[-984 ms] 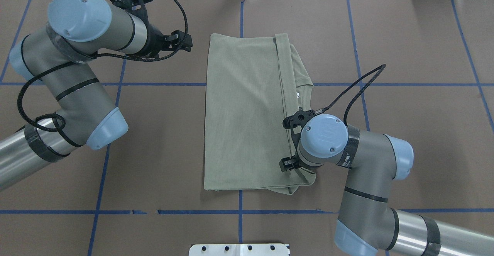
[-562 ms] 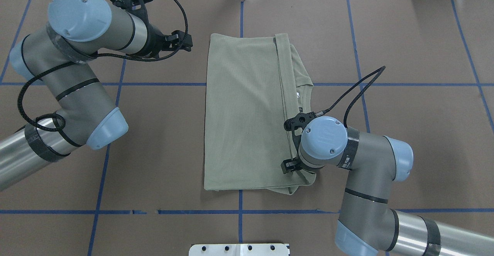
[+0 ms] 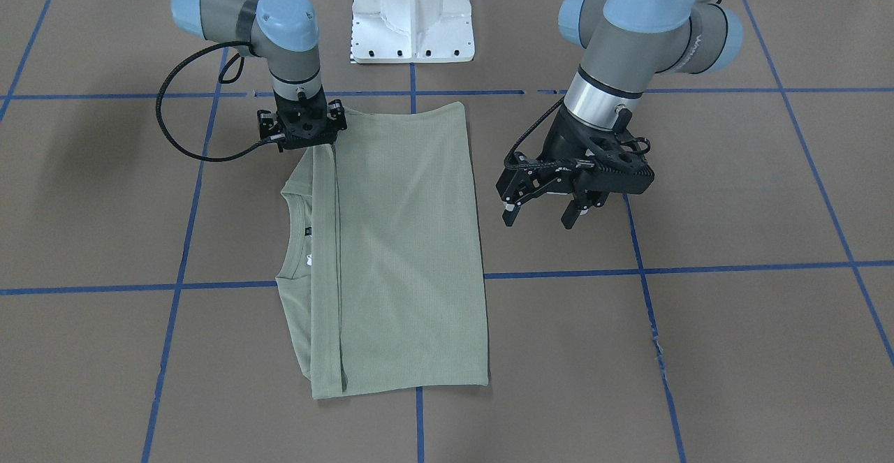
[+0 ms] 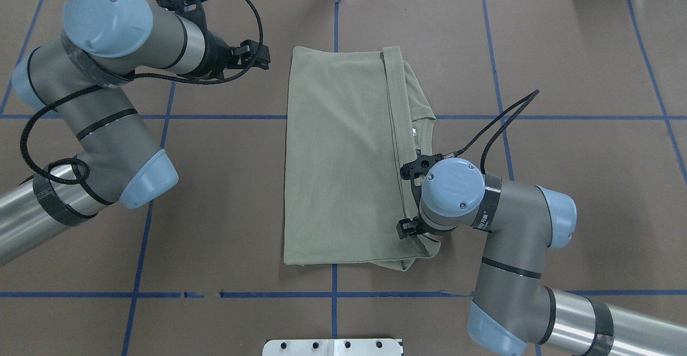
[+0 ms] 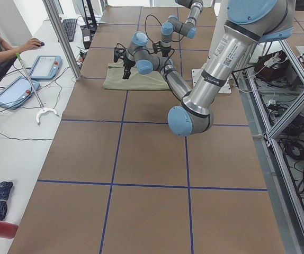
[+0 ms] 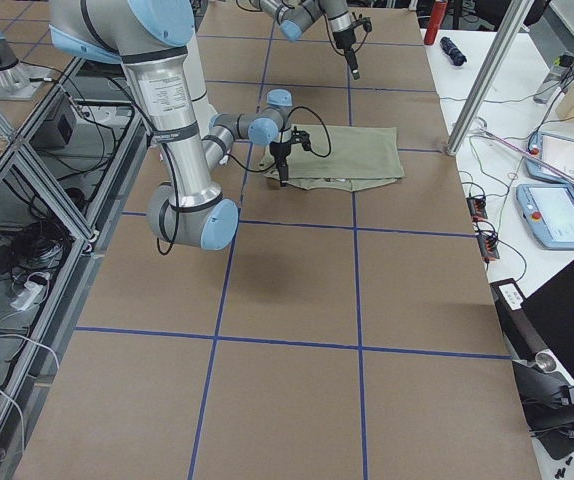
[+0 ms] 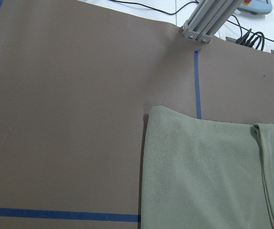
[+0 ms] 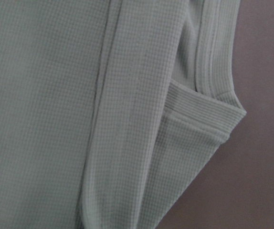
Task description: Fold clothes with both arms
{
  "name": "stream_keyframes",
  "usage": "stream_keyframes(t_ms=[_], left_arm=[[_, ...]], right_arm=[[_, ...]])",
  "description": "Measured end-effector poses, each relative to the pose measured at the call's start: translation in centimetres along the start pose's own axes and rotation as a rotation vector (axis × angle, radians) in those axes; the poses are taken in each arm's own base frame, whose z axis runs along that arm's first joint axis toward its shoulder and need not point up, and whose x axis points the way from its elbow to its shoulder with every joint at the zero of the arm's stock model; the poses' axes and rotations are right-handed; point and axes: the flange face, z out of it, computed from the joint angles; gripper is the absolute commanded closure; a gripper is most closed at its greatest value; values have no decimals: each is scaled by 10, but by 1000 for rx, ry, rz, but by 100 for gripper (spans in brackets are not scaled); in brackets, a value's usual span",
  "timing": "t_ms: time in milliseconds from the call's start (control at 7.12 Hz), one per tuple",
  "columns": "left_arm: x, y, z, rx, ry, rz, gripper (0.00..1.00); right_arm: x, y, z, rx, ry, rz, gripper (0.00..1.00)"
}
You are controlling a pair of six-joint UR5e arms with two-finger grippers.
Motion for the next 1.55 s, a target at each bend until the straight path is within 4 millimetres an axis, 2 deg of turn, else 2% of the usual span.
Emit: stream_keyframes(t_ms=[281, 562, 703, 843, 1265, 1405, 1546], left_arm=[[4, 0, -2, 1, 7, -1, 0], [7, 0, -3, 3, 12, -2, 0], [8, 0, -4, 3, 13, -2, 0], [8, 0, -3, 3, 13, -2, 0], [5, 0, -2, 1, 8, -2, 0], [4, 0, -2, 1, 7, -1, 0], [4, 0, -2, 2, 5, 1, 0]], right_arm=[[24, 3, 11, -13, 31, 0, 0], [63, 11, 19, -25, 68, 5, 0], [82, 14, 16, -25, 76, -6, 0], [92, 13, 9, -18, 74, -11, 0], [121, -12, -11, -6, 48, -22, 0], [113, -28, -22, 17, 30, -33, 0], [85, -55, -35, 47, 3, -44, 0]])
